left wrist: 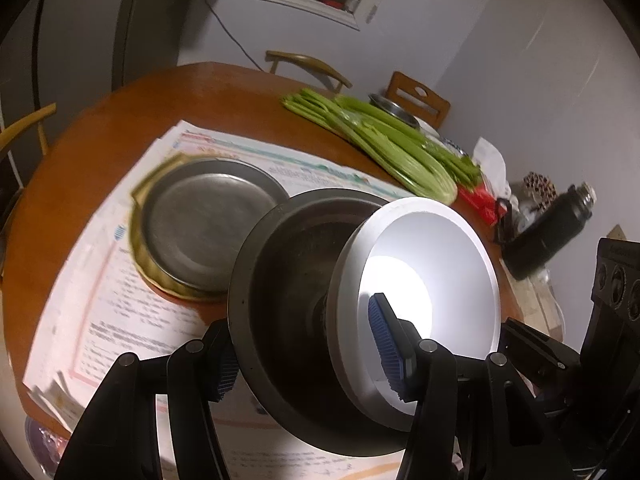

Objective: Organize plates and bowls
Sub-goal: 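Lift the steel bowl with the left tool and carry it toward the grey tray, then lower the steel bowl with the left tool onto the grey tray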

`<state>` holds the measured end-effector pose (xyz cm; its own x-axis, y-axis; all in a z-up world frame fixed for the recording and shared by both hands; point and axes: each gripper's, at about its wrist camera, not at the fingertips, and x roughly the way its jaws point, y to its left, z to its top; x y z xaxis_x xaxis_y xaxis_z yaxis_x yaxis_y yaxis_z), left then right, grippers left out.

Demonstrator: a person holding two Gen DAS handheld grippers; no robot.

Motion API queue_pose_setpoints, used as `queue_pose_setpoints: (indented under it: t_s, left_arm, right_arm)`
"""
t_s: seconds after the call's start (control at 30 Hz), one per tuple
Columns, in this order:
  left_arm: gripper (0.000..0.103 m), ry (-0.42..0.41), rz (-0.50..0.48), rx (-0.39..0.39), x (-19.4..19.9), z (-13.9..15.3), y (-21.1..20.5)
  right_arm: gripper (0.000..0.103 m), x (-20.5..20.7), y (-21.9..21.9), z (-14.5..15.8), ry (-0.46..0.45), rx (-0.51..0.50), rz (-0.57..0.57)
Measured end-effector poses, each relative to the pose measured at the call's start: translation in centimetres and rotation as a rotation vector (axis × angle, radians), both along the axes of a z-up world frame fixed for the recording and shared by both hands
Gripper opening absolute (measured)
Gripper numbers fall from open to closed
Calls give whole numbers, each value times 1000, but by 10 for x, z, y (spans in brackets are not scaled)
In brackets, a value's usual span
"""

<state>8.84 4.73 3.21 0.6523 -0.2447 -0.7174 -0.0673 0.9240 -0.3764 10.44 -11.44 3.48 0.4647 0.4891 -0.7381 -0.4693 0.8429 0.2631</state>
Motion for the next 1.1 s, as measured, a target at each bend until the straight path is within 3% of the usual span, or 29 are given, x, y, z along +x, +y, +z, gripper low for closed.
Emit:
queue_pose_setpoints:
  t_s: [0.8,1.1]
  left_arm:
    - [59,-64,83,14,21,22,70]
    - [59,-51,91,4,34,11,88]
  right_arm:
    - [65,38,76,25,-68,-26,81]
    - [65,53,93,16,-55,-24,84]
